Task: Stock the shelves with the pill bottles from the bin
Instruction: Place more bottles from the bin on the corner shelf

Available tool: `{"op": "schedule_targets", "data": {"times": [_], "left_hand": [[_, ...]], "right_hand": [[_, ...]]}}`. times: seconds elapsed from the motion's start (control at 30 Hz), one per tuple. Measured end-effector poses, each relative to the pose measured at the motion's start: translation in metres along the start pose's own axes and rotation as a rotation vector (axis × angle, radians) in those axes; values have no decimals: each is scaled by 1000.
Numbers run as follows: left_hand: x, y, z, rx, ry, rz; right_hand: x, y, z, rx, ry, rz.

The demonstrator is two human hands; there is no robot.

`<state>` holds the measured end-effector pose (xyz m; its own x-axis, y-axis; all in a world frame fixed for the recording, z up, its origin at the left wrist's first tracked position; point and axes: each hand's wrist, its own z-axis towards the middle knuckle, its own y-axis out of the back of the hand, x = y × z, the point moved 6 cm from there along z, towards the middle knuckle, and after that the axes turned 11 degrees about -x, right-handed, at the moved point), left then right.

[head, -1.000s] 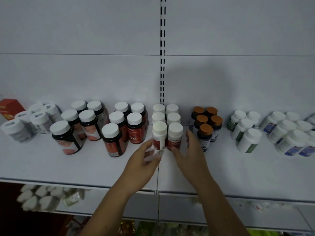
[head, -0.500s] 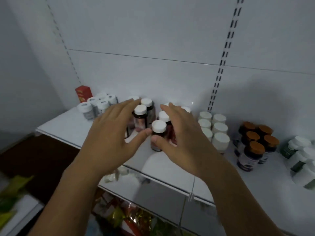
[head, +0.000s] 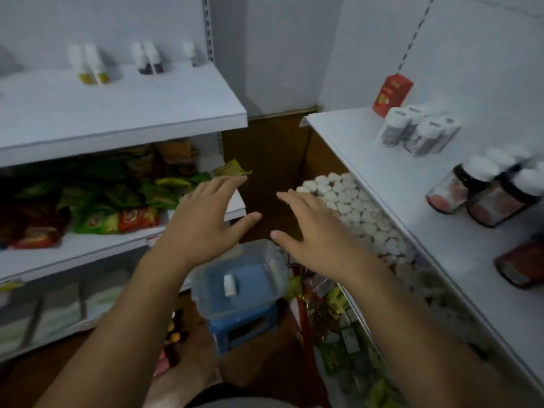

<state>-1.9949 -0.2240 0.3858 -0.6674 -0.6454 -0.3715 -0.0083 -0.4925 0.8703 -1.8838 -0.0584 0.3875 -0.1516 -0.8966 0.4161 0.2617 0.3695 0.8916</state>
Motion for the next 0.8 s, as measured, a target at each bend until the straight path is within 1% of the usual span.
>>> {"op": "schedule_targets", "data": {"times": [0.13, 0.23, 0.33, 0.4, 0.53, 0.6, 0.7, 0.77, 0.8], "left_hand": [[82, -36, -23, 118, 162, -52], [136, -81, -44, 232, 276, -153], [173, -139, -60, 348, 406, -253], [186, -183, -70, 423, 532, -345], [226, -301, -95, 551, 872, -500], [253, -360, -109, 545, 1069, -560], [280, -433, -123, 464, 1352, -649], [293, -471, -128, 430, 1466, -673], [300, -487, -130, 435, 1489, -663]], "right_hand": [[8, -99, 31, 158, -69, 31], [-2, -171, 39, 284, -179, 86], [-19, -243, 39, 404, -320, 139], [-32, -289, 35, 450, -434, 185], [-74, -392, 37, 470, -660, 272], [-99, -450, 41, 471, -750, 307], [-138, -533, 46, 465, -845, 325], [-160, -578, 48, 428, -898, 329], [-167, -593, 47, 418, -920, 337]]}}
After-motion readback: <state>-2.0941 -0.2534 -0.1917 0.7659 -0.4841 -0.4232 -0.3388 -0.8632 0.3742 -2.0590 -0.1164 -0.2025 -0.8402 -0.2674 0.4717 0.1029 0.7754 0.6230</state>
